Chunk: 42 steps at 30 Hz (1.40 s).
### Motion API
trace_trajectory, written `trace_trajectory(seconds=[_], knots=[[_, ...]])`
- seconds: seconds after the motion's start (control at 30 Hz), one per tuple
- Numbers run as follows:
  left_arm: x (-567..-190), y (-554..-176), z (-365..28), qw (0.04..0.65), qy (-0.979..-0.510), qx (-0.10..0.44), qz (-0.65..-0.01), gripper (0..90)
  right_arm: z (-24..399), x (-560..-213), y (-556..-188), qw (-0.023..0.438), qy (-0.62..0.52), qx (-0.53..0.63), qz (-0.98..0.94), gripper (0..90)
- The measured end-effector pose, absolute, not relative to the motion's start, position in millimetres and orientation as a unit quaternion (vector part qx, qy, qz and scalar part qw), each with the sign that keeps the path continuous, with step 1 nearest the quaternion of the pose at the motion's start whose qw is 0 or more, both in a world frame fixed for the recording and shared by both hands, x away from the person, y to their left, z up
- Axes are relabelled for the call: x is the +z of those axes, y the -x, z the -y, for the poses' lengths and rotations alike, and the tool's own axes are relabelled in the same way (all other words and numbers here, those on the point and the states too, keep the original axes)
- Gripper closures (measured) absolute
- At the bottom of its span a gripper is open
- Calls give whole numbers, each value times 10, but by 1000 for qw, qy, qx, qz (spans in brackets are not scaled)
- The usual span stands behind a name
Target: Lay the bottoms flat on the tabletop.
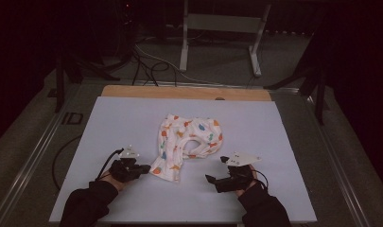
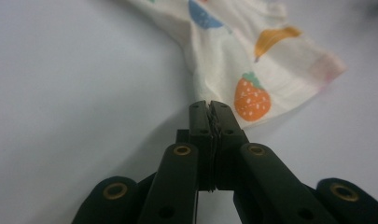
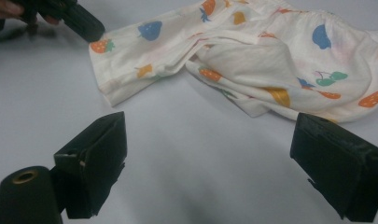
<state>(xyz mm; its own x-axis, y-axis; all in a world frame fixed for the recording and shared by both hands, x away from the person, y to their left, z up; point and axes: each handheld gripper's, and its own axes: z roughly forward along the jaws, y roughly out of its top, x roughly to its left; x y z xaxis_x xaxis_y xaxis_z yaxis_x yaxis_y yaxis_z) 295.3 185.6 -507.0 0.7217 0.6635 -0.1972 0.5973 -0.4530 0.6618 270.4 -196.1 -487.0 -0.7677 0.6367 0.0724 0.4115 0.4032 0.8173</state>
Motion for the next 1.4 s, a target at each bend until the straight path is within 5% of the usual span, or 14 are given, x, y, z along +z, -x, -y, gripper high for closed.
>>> trace_trajectory(seconds=[0.33, 0.47, 0.57, 0.67, 0.9, 1.03, 1.07, 1.23, 1.27, 1.4], knots=[[-4802, -2741, -1796, 358, -861, 110, -343, 887, 1954, -4838, -2689, 129, -314, 449, -827, 110], [-4826, -2710, -1915, 338, -856, 138, -366, 760, 1955, -4833, -2686, 127, -313, 452, -825, 110], [-4910, -2689, -2010, 328, -855, 121, -383, 588, 1936, -4819, -2679, 125, -313, 454, -825, 110], [-5003, -2634, -2030, 323, -862, 107, -376, 524, 1889, -4804, -2676, 117, -315, 461, -821, 110], [-5120, -2686, -1997, 321, -866, 125, -362, 571, 1492, -4814, -2714, 88, -302, 473, -823, 113], [-5148, -2715, -1990, 327, -864, 124, -363, 626, 1270, -4907, -2701, 77, -283, 462, -837, 278], [-5148, -2729, -1985, 326, -866, 127, -358, 644, 1121, -4977, -2688, 85, -273, 442, -850, 389], [-5156, -2748, -1980, 330, -863, 128, -360, 699, 888, -5065, -2664, 92, -251, 412, -871, 541], [-5159, -2750, -1975, 330, -864, 130, -357, 713, 822, -5100, -2666, 103, -252, 389, -880, 656], [-5164, -2756, -1978, 332, -863, 131, -358, 734, 821, -5150, -2686, 96, -247, 361, -894, 825]])
